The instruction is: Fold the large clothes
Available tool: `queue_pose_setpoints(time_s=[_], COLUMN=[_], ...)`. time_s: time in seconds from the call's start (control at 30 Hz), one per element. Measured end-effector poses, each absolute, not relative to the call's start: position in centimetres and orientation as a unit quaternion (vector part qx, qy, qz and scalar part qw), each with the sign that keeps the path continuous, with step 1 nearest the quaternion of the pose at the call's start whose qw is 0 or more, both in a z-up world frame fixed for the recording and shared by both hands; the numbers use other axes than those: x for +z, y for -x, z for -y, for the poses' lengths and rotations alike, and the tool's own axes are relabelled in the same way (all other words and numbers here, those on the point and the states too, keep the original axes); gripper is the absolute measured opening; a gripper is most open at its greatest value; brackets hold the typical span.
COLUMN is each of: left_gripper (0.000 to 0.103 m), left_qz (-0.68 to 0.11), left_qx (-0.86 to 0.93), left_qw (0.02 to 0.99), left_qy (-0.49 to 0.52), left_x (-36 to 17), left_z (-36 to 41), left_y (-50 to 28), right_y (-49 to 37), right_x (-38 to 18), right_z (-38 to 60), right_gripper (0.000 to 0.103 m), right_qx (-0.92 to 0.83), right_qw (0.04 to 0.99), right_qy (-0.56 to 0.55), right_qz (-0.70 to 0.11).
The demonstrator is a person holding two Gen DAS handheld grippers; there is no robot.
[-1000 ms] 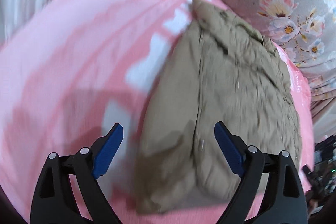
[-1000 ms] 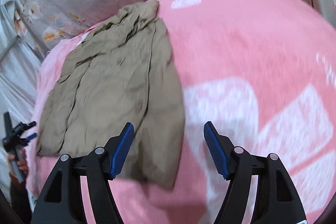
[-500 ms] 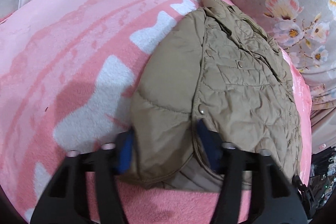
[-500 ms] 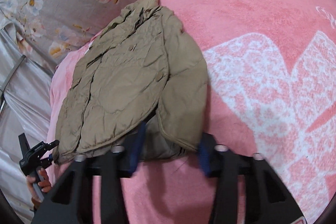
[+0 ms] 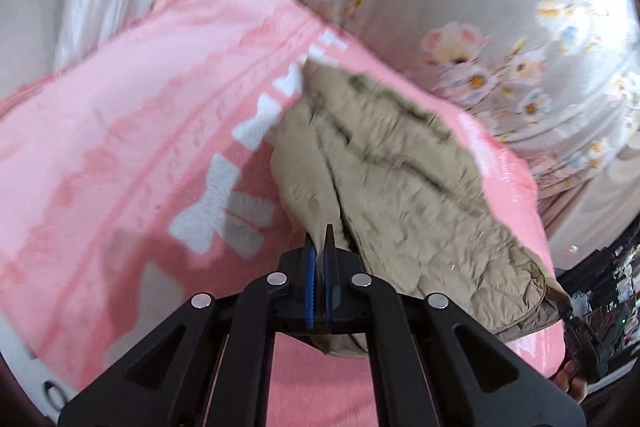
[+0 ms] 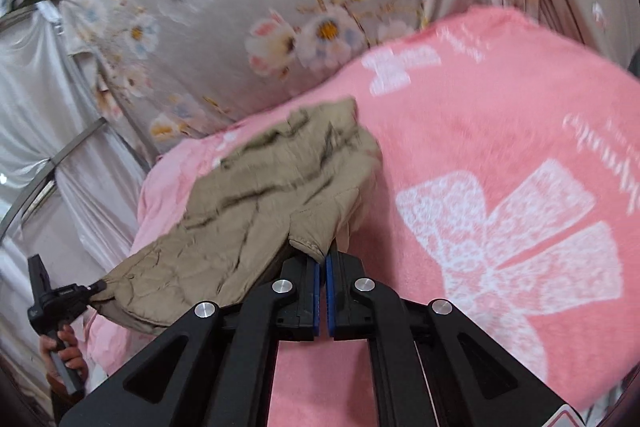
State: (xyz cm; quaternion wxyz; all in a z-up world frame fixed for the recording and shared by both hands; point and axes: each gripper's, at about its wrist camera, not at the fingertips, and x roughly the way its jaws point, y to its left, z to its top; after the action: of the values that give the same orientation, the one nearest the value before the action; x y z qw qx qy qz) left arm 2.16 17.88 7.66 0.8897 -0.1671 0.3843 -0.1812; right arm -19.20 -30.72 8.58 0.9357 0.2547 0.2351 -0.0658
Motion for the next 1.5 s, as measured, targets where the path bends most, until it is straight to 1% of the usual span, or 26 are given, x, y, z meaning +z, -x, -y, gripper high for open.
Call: queue_pose_setpoints(time_s=[0.1, 0.23, 0.3, 0.4, 0.47, 0.53, 0.6, 0.8, 0.87, 0.9, 0.93, 0.97, 1.0, 1.03, 1.07, 1.1, 1.17, 1.33, 1.43, 1.5], left_gripper=[0.002, 0.002, 0.0, 0.0, 0.0, 0.0, 0.0, 0.0, 0.0, 0.002, 0.005, 0.021, 0.044, 0.054, 0.067, 0.07, 0.07, 0.071, 0.073, 0.073], left_qz=[-0.347, -0.297, -0.26, -0.198, -0.208, -0.243, -0.289, -0.338, -0.343, -0.339, -0.334, -0.326, -0.315, -0.306, -0.295, -0.289, -0.297, -0.336, -0.336, -0.351], left_qx=[-0.19, -0.186, -0.171, -0.084, -0.083, -0.084, -0.105, -0.158, -0.173, -0.178, -0.179, -0.176, -0.173, -0.174, -0.175, -0.173, -0.173, -0.26, -0.223, -0.224], left_qw=[0.902, 0.919, 0.935, 0.97, 0.968, 0.96, 0.945, 0.922, 0.917, 0.918, 0.919, 0.923, 0.927, 0.929, 0.933, 0.935, 0.933, 0.898, 0.91, 0.901], left_qy=[0.174, 0.182, 0.169, 0.11, 0.112, 0.107, 0.112, 0.1, 0.108, 0.108, 0.107, 0.108, 0.11, 0.112, 0.113, 0.111, 0.104, 0.114, 0.099, 0.123], left_x=[11.3, 15.5, 17.9, 20.5, 20.6, 19.5, 17.6, 14.5, 14.4, 14.8, 15.4, 16.0, 16.6, 17.2, 17.7, 17.8, 16.9, 13.7, 11.9, 10.8], left_z=[-20.1, -21.7, -21.6, -20.5, -19.6, -18.0, -16.5, -15.5, -16.3, -16.9, -17.9, -18.7, -19.7, -20.2, -20.9, -21.3, -21.6, -20.1, -19.6, -20.0], left_y=[1.8, 4.1, 4.0, 1.8, -1.5, -5.6, -8.2, -6.3, -4.6, -3.5, -2.3, -1.3, -0.2, 0.5, 1.3, 1.8, 2.0, 0.9, -1.1, -3.2], right_y=[22.5, 24.6, 24.0, 19.5, 14.8, 10.9, 7.9, 5.4, 4.5, 3.8, 3.4, 3.1, 2.9, 3.1, 3.3, 4.0, 4.8, 5.6, 5.8, 6.1], right_x=[12.4, 16.6, 17.9, 18.8, 18.1, 17.4, 16.9, 17.8, 17.8, 17.7, 17.4, 17.1, 16.9, 16.7, 16.6, 16.6, 16.7, 17.2, 17.2, 17.2], right_z=[29.3, 29.2, 29.8, 32.1, 33.8, 34.4, 33.6, 31.6, 31.6, 31.8, 31.8, 32.2, 32.5, 32.9, 33.1, 33.4, 33.6, 33.5, 33.3, 33.3], right_gripper=[0.003, 0.002, 0.002, 0.002, 0.002, 0.002, 0.002, 0.002, 0.002, 0.002, 0.002, 0.002, 0.002, 0.002, 0.002, 0.002, 0.002, 0.002, 0.002, 0.002], right_qx=[-0.07, -0.07, -0.072, -0.086, -0.079, -0.074, -0.082, -0.1, -0.11, -0.119, -0.125, -0.131, -0.136, -0.139, -0.139, -0.137, -0.135, -0.142, -0.145, -0.146], right_qw=[0.956, 0.97, 0.972, 0.971, 0.963, 0.959, 0.96, 0.967, 0.967, 0.966, 0.965, 0.964, 0.962, 0.96, 0.959, 0.959, 0.958, 0.957, 0.957, 0.957], right_qy=[-0.209, -0.195, -0.19, -0.197, -0.225, -0.233, -0.214, -0.161, -0.148, -0.141, -0.139, -0.14, -0.145, -0.155, -0.163, -0.173, -0.18, -0.173, -0.174, -0.174], right_qz=[-0.191, -0.131, -0.115, -0.109, -0.129, -0.145, -0.159, -0.17, -0.177, -0.181, -0.184, -0.186, -0.187, -0.187, -0.185, -0.18, -0.177, -0.182, -0.18, -0.179])
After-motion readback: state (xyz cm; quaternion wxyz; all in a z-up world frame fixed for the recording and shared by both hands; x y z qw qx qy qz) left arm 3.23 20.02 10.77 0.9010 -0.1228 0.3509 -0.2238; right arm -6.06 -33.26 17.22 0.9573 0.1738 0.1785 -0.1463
